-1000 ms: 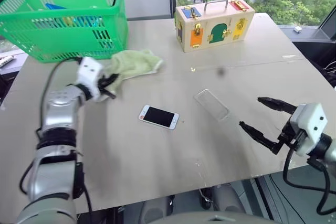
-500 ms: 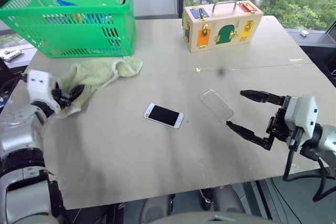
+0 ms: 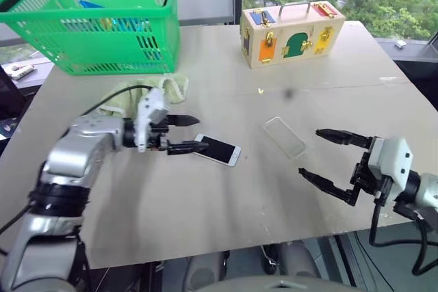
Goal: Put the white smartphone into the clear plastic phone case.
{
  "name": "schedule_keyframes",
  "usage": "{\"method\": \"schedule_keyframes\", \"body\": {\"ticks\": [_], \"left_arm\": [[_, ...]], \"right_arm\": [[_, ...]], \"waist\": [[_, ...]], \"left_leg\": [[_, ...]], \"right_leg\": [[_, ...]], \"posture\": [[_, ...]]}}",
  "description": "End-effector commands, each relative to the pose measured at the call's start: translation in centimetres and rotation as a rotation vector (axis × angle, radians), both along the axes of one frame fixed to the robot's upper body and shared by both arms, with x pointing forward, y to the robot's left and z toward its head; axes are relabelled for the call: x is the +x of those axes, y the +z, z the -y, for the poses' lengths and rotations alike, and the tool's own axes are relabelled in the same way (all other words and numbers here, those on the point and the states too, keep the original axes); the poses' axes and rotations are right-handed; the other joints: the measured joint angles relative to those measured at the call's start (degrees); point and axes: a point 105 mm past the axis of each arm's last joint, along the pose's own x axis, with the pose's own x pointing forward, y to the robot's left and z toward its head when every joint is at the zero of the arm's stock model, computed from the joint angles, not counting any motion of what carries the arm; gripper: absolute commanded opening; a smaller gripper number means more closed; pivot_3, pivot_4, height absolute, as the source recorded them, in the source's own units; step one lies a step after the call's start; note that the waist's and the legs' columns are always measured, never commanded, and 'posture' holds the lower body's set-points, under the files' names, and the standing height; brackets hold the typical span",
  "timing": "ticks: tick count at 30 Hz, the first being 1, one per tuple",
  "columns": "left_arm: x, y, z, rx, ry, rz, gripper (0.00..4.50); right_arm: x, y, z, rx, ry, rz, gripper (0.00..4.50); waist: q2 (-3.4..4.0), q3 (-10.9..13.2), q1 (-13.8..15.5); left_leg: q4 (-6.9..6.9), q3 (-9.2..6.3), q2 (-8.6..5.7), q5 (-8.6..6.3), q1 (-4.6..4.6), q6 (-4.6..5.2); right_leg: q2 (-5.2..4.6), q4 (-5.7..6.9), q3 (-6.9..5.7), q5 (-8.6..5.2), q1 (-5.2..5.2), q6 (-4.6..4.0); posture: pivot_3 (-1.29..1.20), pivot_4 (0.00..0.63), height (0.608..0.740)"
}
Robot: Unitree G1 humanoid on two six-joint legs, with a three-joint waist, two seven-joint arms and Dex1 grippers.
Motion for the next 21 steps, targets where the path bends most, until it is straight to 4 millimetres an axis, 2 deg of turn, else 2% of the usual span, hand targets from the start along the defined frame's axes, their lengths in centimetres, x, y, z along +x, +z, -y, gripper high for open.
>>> {"method": "schedule_keyframes", "body": {"ticks": [1,6,10,16,18,20,21], "left_arm": [[0.3,-1.2,0.5,0.118,-0.149,0.051,4.26],[0.9,-3.5,0.3,0.237,-0.267,0.042,4.26],[2.3,-5.2,-0.3,0.337,-0.259,0.051,4.26],[2.1,-8.1,-2.2,0.484,-0.298,0.046,4.26],[1.6,-8.5,-1.5,0.413,-0.290,-0.007,4.26],[0.9,-8.5,-0.9,0.349,-0.310,-0.045,3.75],[0.6,-8.1,-0.5,0.311,-0.322,-0.052,3.14]], "right_arm": [[-1.0,1.1,0.2,-0.032,-0.015,0.060,4.50],[-1.3,0.8,0.4,-0.035,-0.044,0.051,4.50],[-1.6,0.2,0.6,-0.057,-0.050,0.033,4.50],[-1.6,0.0,0.9,-0.064,-0.051,0.023,4.50],[-1.6,0.0,0.9,-0.060,-0.050,0.022,4.50],[-1.5,0.0,0.9,-0.057,-0.049,0.022,4.50],[-1.5,0.0,0.9,-0.056,-0.049,0.022,4.50]], "waist": [[-0.02,0.0,-0.2],[-0.04,0.0,-0.5],[-0.09,0.0,-0.4],[0.02,-0.2,-0.9],[0.29,-0.5,-0.8],[0.54,-0.8,-0.8],[0.55,-0.8,-0.8]], "left_leg": [[0.00,0.00,0.00,-0.01,-0.03,0.00],[-0.02,-0.04,0.01,-0.01,-0.08,0.00],[0.10,-0.07,0.01,0.00,-0.05,0.02],[0.20,-0.04,0.06,-0.01,0.01,0.02],[0.20,-0.05,0.06,-0.01,0.04,0.02],[0.20,-0.04,0.06,-0.01,0.09,0.02],[0.20,-0.04,0.08,-0.01,0.14,0.02]], "right_leg": [[0.01,-0.02,0.00,0.00,-0.01,0.00],[0.07,-0.11,-0.03,-0.01,0.00,0.01],[0.05,-0.05,-0.02,0.00,0.04,0.01],[0.04,0.02,0.04,0.00,0.05,0.01],[0.04,0.05,0.03,0.00,0.07,0.01],[0.04,0.11,0.04,0.00,0.09,0.01],[0.03,0.16,0.05,-0.01,0.10,0.01]], "posture": [[0.00,0.150,0.740],[0.00,0.150,0.740],[0.00,0.150,0.740],[0.00,0.150,0.740],[0.00,0.150,0.740],[0.00,0.150,0.740],[0.00,0.150,0.740]]}}
